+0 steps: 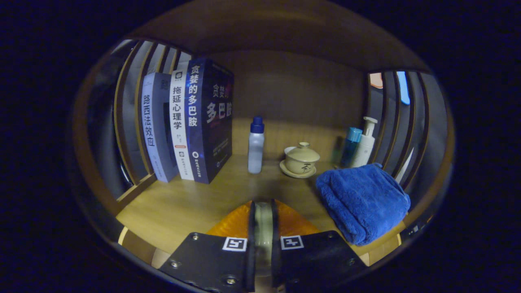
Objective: Pull open the drawer, take out the items inside it, and place them on the countertop above the cabinet.
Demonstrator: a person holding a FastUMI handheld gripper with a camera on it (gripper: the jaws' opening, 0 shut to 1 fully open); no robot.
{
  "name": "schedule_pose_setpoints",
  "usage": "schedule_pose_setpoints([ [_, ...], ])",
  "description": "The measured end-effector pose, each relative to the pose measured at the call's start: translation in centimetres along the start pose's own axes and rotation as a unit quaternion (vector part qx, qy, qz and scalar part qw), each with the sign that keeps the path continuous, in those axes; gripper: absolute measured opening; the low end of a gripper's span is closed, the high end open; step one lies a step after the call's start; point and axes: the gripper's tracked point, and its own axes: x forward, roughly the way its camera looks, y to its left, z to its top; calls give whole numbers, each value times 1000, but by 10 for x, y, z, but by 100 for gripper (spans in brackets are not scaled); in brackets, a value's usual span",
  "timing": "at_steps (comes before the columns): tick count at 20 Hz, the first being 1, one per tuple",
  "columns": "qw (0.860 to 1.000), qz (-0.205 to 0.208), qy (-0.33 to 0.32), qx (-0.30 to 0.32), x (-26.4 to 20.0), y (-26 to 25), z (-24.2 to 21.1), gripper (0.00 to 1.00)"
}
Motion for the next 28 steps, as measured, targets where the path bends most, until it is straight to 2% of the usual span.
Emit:
schedule_pose_setpoints([
  [9, 1000, -9, -17, -4, 6, 0, 6, 16],
  [13, 1000, -4, -13, -10, 15, 2, -4, 22],
  [16, 999, 0, -39, 1, 9, -2, 2, 37],
  [21, 995, 12, -95, 13, -20, -7, 33, 97],
  [28, 986, 43, -161, 23, -99, -14, 62, 99],
])
